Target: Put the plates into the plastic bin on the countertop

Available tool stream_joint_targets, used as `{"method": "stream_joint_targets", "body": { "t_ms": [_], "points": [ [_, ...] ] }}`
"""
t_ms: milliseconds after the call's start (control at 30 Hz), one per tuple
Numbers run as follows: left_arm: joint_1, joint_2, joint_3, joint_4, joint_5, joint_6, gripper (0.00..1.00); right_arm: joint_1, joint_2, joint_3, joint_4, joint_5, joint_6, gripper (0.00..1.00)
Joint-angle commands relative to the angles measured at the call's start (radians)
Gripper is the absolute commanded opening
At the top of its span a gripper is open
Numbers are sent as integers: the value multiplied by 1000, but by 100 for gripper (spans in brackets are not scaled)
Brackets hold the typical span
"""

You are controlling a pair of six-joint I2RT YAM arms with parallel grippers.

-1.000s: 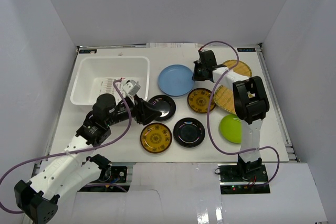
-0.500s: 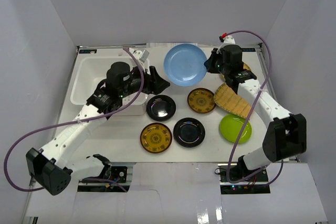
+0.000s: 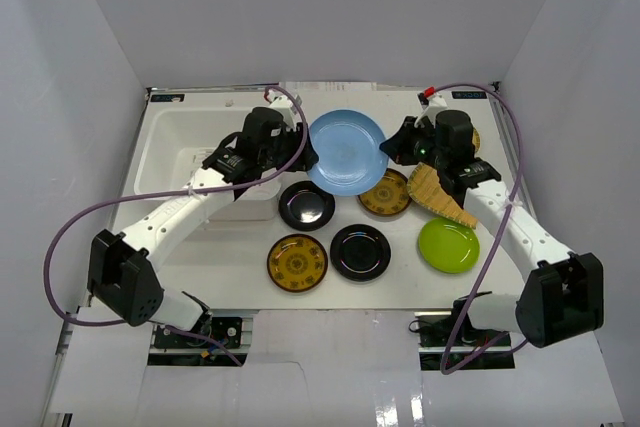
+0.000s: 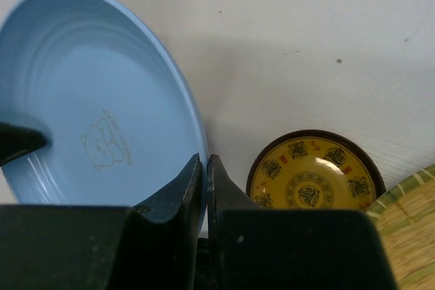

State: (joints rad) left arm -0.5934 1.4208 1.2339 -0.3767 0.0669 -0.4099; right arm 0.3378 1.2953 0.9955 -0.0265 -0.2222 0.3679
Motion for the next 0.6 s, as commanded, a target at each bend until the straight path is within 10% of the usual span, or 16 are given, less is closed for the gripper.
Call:
{"method": "stream_joint_targets", "body": {
  "t_ms": [0,133,267,333,567],
  "points": [
    [-16,-14,49,-10,-117,34,56,4,-77,-9,89,-78,32,8],
    [-23,-13,52,-11,-144,42,48,6,-108,-34,97,-86,42,8],
    [-26,-17,65,-11,-148,39,0,4,-117,-49,99,-98,48,8],
    [-26,-22,73,-13,-160,42,0,4,-125,-64,100,-94,49,9],
    [55,-48,122,-56,-223,8,0,4,-191,-118,103,-131,54,69]
  ]
}}
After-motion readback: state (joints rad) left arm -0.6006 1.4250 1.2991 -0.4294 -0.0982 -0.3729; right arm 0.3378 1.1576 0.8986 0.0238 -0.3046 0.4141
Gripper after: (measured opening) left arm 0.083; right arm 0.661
